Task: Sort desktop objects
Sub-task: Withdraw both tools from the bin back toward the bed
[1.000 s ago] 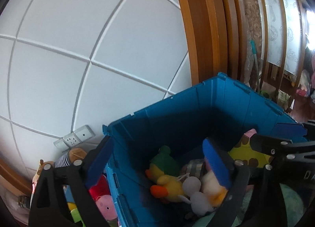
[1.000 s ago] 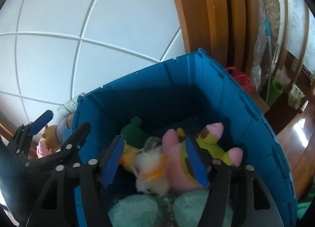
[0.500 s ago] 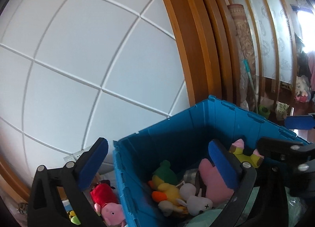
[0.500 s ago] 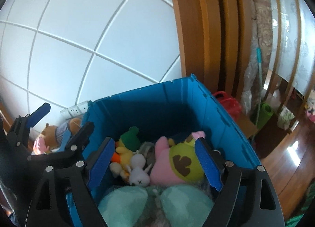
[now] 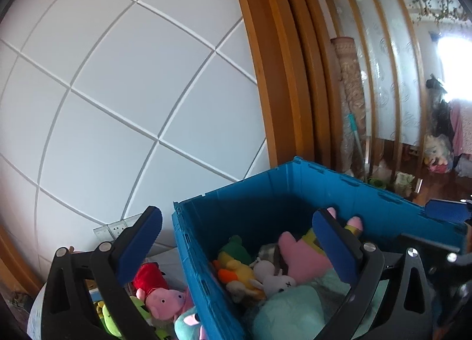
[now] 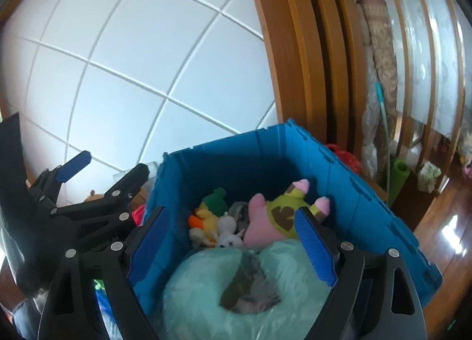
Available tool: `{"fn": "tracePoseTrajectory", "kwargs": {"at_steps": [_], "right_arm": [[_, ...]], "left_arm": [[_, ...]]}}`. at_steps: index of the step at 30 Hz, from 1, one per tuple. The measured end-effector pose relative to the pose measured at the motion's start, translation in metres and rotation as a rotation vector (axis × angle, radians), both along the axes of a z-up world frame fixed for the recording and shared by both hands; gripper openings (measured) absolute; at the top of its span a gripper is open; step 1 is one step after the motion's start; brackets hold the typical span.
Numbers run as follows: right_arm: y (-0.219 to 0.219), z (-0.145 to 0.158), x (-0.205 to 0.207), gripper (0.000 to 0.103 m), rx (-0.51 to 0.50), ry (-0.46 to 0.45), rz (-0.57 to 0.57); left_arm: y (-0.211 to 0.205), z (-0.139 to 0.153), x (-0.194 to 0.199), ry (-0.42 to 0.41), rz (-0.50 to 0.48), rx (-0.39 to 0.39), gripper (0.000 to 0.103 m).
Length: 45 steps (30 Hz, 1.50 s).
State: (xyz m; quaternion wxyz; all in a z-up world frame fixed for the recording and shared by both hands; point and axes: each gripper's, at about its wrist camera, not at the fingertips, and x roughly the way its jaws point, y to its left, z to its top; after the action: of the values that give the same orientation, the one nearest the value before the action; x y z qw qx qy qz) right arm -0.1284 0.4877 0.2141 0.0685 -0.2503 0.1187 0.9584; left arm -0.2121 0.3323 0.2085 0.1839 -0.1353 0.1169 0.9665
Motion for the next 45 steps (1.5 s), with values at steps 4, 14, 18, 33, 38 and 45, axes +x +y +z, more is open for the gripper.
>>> {"fn": "tracePoseTrajectory", "kwargs": {"at_steps": [4, 14, 18, 33, 38, 45], "right_arm": [[-0.034, -0.001, 0.029, 0.087, 0.052, 0.046, -0.016], [-0.127, 0.015, 0.069, 0.088, 0.131, 0.096, -0.056], [-0.175, 0.008, 0.087, 0.088, 0.137, 0.098, -0.035], [-0.299, -0.055, 0.146, 0.088, 0.121, 0.041, 0.107], [-0.320, -0.095, 0.155, 0.088, 0.083, -0.032, 0.182], [-0.320, -0.137, 0.162, 0.088, 0.057, -0.115, 0.268]], "left_arm": [[-0.021, -0.001, 0.022, 0.001, -0.023, 0.024, 0.103], [-0.117, -0.004, 0.058, 0.011, 0.022, -0.006, 0.103], [-0.167, -0.014, 0.077, -0.002, 0.055, -0.002, 0.103], [-0.293, -0.094, 0.155, -0.124, 0.193, -0.043, 0.103], [-0.310, -0.124, 0.171, -0.176, 0.262, -0.061, 0.103], [-0.319, -0.157, 0.185, -0.243, 0.331, -0.058, 0.103]]}}
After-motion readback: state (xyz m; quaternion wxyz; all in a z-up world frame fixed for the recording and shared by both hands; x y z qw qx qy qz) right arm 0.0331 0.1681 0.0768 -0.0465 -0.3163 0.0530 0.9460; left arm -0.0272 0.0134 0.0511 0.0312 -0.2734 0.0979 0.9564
